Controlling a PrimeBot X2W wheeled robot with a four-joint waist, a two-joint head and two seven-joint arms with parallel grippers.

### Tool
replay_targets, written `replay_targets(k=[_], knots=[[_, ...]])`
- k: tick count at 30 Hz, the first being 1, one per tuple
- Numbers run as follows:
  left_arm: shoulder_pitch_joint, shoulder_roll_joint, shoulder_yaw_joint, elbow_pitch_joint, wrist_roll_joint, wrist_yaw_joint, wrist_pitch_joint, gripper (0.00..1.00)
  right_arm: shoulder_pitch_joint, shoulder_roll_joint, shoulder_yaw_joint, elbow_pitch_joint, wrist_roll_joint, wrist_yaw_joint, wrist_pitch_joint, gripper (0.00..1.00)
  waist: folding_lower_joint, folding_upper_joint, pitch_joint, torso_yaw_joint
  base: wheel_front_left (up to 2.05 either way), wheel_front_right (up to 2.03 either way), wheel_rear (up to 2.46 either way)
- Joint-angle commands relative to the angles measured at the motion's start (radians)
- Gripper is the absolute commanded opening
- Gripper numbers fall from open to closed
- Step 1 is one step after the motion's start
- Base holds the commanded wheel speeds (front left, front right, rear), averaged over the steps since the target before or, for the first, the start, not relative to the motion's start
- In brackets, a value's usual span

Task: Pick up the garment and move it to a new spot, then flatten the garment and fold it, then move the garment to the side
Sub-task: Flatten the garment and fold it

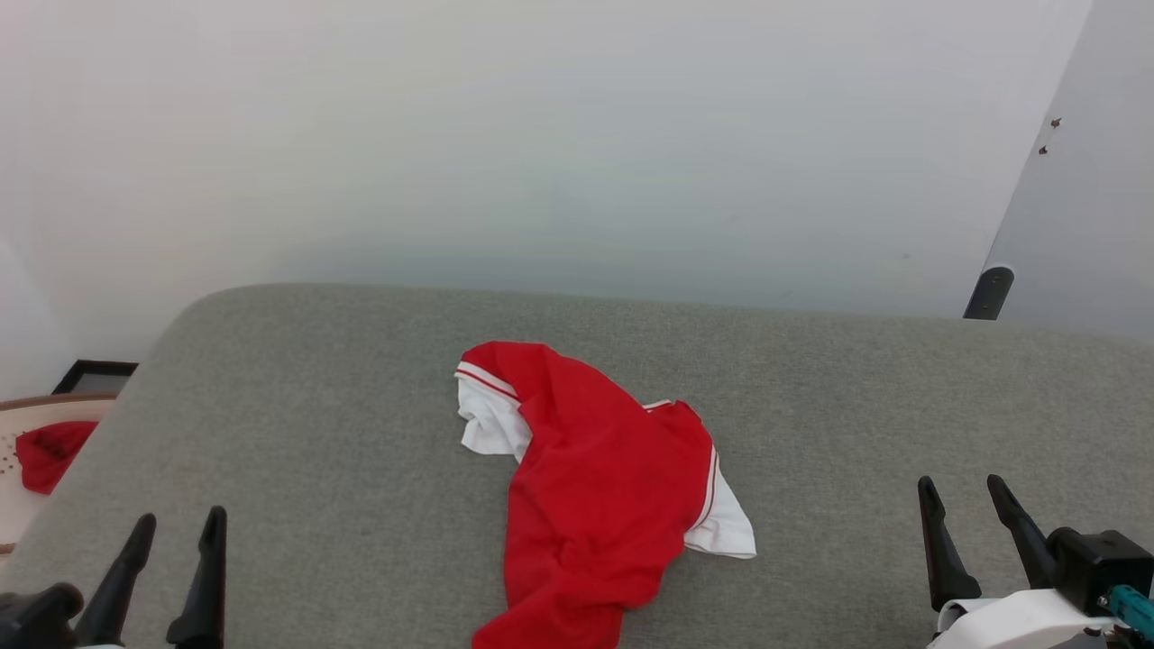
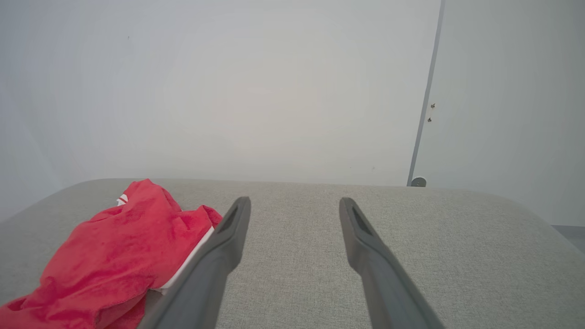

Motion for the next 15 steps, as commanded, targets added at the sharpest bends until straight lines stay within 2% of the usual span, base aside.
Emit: replay_targets(k=[1, 9, 15], knots=[[0.007, 0.002, 0.001, -0.004, 0.001, 0.004, -0.002, 1.00, 0.011, 0.002, 0.002, -0.003, 0.000, 0.000, 0.000, 1.00, 0.0000, 0.0000, 0.001, 0.001, 0.00, 0.00, 0.00], [-0.076, 0.032, -0.018, -0.034, -0.033, -0.009, 0.097, 1.00, -0.006, -0.001, 0.025, -0.016, -0.008, 0.000, 0.008, 1.00, 0.0000, 0.0000, 0.030, -0.021, 0.00, 0.00, 0.00], [-0.211, 0.073, -0.045, -0.011, -0.109, -0.028, 0.285, 1.00, -0.032, -0.013, 0.051, -0.044, -0.004, 0.000, 0.019, 1.00, 0.0000, 0.0000, 0.082, -0.069, 0.00, 0.00, 0.00]])
